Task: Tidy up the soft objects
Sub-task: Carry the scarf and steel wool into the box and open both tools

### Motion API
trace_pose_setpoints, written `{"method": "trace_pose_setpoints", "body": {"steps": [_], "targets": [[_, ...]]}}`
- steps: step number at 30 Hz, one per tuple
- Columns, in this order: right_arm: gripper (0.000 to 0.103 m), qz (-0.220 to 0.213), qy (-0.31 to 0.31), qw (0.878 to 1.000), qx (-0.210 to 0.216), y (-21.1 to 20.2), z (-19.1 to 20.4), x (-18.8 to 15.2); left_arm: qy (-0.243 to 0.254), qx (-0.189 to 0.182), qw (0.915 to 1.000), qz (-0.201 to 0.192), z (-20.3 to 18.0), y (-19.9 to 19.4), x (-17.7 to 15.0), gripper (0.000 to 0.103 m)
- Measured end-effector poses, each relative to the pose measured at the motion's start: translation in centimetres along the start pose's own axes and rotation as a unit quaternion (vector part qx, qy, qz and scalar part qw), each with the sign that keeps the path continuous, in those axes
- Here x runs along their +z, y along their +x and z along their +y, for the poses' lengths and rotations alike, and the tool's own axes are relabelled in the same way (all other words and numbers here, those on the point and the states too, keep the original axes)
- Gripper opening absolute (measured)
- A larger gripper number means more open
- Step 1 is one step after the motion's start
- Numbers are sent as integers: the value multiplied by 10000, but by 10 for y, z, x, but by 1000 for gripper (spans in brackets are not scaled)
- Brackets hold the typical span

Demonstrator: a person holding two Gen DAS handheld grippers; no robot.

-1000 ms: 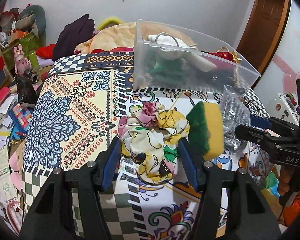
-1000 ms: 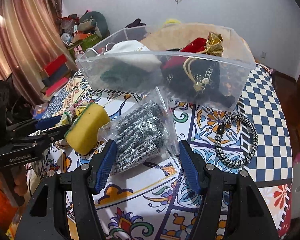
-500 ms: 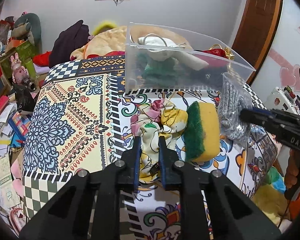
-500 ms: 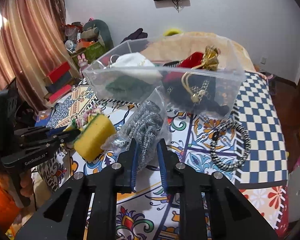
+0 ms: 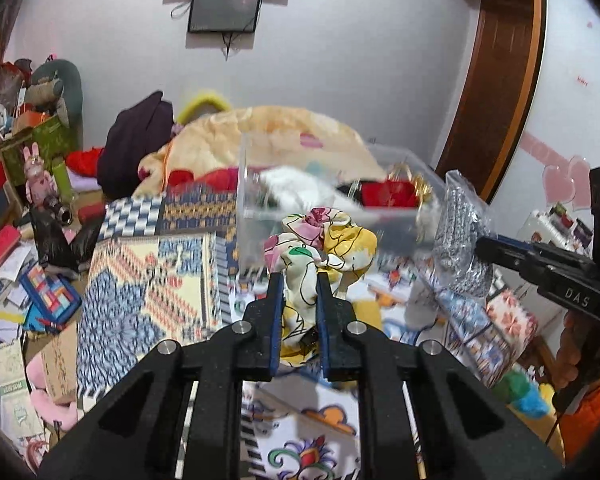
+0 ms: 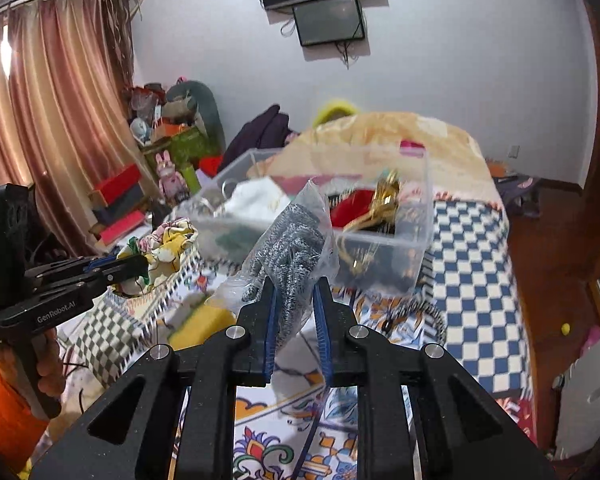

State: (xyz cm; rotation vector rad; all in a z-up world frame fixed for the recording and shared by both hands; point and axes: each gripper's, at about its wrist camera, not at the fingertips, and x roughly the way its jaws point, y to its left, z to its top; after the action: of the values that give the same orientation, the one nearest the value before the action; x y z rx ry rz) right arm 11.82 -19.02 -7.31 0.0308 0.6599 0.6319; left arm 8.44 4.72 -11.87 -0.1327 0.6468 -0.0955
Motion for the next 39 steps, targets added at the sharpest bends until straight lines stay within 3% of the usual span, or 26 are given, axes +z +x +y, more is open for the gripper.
{"method": "trace_pose_setpoints", "body": {"steps": [9,18,28,39], "targets": [[16,-437,-77,9989,-166,-2,-4,32,-16,-66,9989,-458,-5,-6,39,14],[16,-580,-192,9977,-290,17,-3,57,82,-24,9975,-703,-12,5,72,14],[16,-332,-241,9985,-354,52,-3,68,-141,-96,9994,-289,-6,59,83,14],[16,257,-508,9973,-457,91,5,58,-260,-134,9994,191,-6,105,77,14]]}}
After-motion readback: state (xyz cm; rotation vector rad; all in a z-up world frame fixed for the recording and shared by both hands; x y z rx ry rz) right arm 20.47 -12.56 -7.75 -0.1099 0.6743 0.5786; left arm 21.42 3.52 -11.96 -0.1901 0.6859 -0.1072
